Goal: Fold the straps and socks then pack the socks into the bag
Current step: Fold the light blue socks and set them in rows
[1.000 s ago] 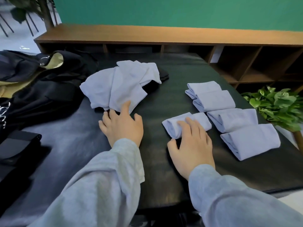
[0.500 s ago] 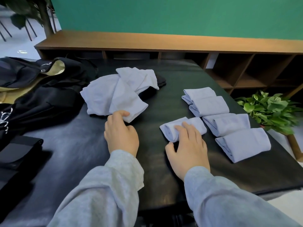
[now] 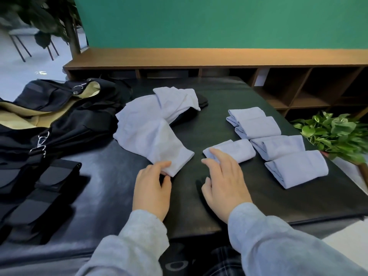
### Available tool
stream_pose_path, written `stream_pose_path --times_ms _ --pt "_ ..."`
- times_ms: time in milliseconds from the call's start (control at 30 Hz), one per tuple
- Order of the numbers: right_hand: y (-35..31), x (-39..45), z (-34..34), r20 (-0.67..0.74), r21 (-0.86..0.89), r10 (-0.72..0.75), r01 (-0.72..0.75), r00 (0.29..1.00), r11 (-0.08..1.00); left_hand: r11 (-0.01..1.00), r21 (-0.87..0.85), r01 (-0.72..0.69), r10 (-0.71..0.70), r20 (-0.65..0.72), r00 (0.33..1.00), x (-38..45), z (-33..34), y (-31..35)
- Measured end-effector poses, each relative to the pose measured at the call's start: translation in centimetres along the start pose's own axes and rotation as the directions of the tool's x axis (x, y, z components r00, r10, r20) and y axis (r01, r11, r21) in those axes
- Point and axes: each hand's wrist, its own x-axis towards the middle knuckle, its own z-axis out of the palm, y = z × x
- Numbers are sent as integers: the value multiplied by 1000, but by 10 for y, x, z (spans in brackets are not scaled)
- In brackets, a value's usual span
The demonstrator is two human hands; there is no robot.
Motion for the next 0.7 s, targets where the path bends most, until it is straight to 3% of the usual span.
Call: stream_pose_path --times_ms 100,267,333,467,600,700 --pt "-11 -12 -4 49 83 -18 14 999 996 995 -95 4 -4 2 1000 -19 -12 -3" --pt "-23 -22 -7 309 140 -114 73 944 987 988 -147 -40 41 -1 999 -41 -26 -8" --pt "-23 -19 -8 386 150 -90 34 918 988 983 -171 -64 61 -23 998 -45 -28 -9" --pt "-17 -15 -7 422 139 -66 8 904 990 969 -236 -74 69 -30 997 -47 -27 -15" --pt "-16 -18 -4 376 142 -70 17 924 990 968 91 -234 247 -187 951 -45 -22 -31" --pt "-16 -19 -5 316 126 -74 35 946 991 948 235 -212 263 -210 942 -48 -18 -26"
